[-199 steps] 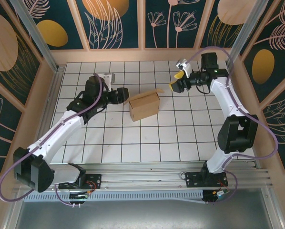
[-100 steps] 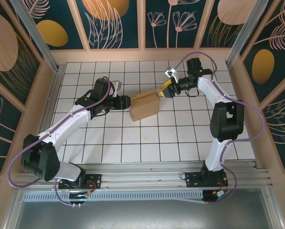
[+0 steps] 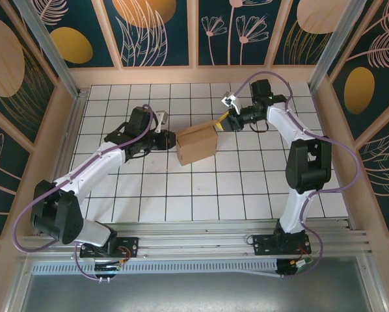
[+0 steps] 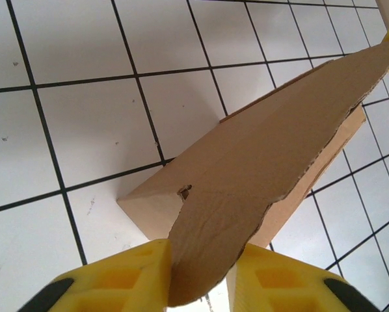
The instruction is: Fold the paper box
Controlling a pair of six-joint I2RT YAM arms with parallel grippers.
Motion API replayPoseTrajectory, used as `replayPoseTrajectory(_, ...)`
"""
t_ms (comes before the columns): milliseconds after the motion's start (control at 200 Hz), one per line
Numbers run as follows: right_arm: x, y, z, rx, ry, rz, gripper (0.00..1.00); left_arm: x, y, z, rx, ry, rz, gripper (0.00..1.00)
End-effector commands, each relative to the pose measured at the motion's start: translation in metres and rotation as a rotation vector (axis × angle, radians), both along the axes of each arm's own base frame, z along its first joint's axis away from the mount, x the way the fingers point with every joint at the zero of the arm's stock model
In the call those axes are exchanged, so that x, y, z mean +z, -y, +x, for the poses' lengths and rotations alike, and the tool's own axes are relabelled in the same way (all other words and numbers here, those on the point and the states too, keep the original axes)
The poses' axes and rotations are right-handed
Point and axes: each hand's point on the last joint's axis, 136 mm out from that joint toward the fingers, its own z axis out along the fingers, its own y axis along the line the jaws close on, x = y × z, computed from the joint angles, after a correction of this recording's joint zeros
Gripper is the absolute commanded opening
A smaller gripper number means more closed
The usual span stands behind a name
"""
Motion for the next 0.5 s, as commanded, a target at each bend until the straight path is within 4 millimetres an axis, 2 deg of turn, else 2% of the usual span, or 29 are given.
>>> replayPoseTrajectory(0,0.014,-0.007,-0.005,-0.032,0.040,-0.001,0.20,0.013,0.006,0.007,-0.011,0.034,-0.021,0.23)
replayPoseTrajectory(160,0.021,-0.007,-0.002,-0.142,0.080,-0.013,0.15,0.014,0.007,0.008,-0.007,0.035,-0.025,0.14)
replayPoseTrajectory(380,0.025,-0.014,-0.013,-0.200,0.129,-0.029,0.13,0.014,0.009,0.010,0.001,0.033,-0.041,0.09)
replayPoseTrajectory(496,0.027,-0.018,-0.015,-0.234,0.140,-0.020,0.05,0.013,0.012,0.011,0.005,0.022,-0.064,0.06)
